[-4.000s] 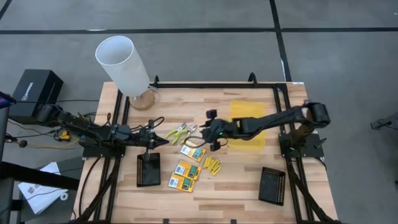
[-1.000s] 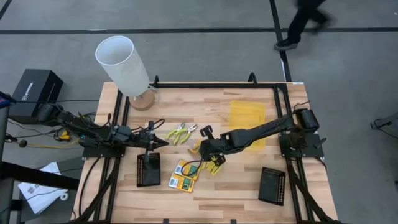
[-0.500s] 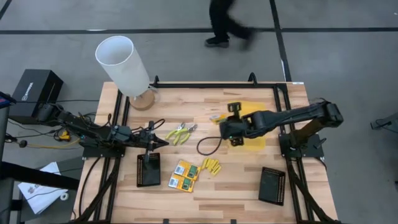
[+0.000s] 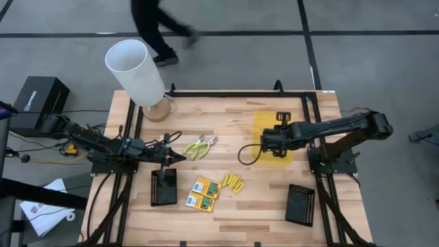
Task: Pick & Place School Supplies
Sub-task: Put the top crayon box into the yellow bin
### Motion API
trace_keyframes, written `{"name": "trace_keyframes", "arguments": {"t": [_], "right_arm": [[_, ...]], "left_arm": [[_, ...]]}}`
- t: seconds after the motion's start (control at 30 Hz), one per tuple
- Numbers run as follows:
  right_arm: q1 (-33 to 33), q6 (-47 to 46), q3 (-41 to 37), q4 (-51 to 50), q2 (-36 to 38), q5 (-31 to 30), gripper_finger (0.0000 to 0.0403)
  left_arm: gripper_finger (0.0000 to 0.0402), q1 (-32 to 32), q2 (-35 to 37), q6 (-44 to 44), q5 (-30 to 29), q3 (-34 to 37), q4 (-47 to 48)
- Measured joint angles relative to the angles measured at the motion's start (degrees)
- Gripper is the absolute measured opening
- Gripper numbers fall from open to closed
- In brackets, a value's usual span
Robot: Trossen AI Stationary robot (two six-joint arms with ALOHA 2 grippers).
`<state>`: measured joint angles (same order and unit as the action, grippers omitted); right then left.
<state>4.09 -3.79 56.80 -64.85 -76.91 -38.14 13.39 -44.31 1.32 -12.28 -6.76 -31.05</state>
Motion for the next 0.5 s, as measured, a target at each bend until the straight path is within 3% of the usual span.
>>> {"name": "trace_keyframes", "arguments": {"t": [0.17,0.33,0.5], "right_arm": [[-0.8,-0.9,-5.2,3.3,2.4,2.2,0.0],[-1.2,-2.5,-7.6,6.3,3.2,0.2,0.0004],[-1.2,-2.5,-7.7,7.7,3.2,-0.9,0.0051]], "left_arm": [[0.0002,0.0,0.0,0.0,-0.2,0.0,0.0],[0.0002,0.0,0.0,-0.1,-0.1,0.0,0.0],[0.0002,0.0,0.0,-0.2,-0.1,0.0,0.0]]}}
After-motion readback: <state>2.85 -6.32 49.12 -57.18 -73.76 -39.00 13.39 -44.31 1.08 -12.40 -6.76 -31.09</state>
